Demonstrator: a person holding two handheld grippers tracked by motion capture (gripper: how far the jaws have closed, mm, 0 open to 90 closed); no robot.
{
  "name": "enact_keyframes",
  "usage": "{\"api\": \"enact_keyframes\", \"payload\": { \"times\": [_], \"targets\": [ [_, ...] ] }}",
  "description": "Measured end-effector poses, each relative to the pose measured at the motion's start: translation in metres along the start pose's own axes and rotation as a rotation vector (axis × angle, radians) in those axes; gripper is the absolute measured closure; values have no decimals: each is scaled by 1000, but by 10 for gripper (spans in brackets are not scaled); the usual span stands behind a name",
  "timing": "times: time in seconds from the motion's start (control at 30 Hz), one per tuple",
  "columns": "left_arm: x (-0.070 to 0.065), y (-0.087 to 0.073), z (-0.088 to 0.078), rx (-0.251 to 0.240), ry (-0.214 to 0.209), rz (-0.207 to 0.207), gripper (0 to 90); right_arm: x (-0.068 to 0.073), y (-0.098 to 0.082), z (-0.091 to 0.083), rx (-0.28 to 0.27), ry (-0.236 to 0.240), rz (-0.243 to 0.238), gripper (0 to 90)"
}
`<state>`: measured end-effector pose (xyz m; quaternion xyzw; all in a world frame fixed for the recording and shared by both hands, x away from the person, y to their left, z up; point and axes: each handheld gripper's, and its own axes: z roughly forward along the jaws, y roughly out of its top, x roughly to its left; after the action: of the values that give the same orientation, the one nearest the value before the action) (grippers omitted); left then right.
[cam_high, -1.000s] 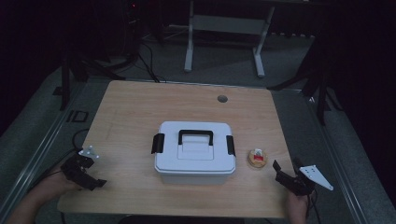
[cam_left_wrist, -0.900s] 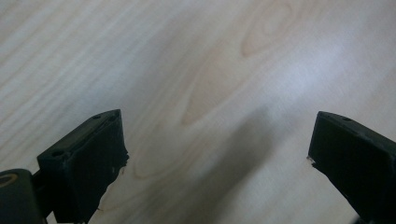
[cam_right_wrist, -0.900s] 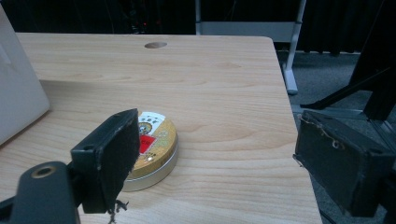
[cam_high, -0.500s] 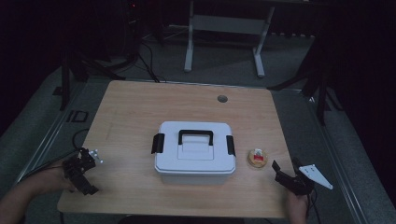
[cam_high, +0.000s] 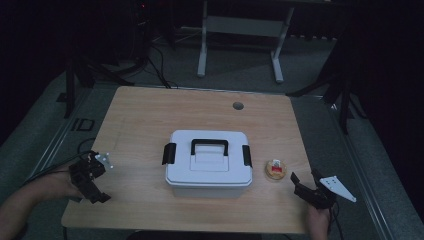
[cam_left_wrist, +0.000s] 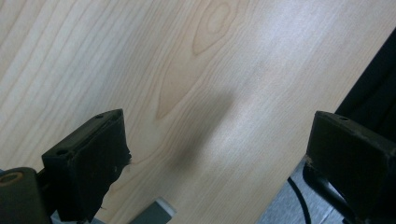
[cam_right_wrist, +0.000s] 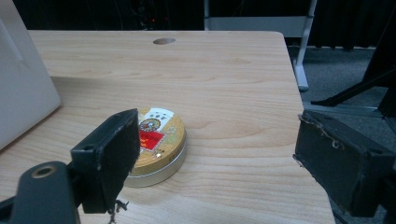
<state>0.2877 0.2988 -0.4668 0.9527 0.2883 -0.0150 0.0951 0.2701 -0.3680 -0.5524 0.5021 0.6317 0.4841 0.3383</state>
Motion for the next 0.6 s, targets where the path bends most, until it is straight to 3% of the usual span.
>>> {"api": "enact_keyframes", "payload": {
  "times": [0.3, 0.6],
  "targets": [
    [-9, 26, -16, 13, -26, 82, 49, -1, 0, 0, 3, 6, 8, 139],
    [-20, 56, -34, 31, -10, 157, 50, 0, 0, 0, 4, 9, 5, 139]
  ]
}}
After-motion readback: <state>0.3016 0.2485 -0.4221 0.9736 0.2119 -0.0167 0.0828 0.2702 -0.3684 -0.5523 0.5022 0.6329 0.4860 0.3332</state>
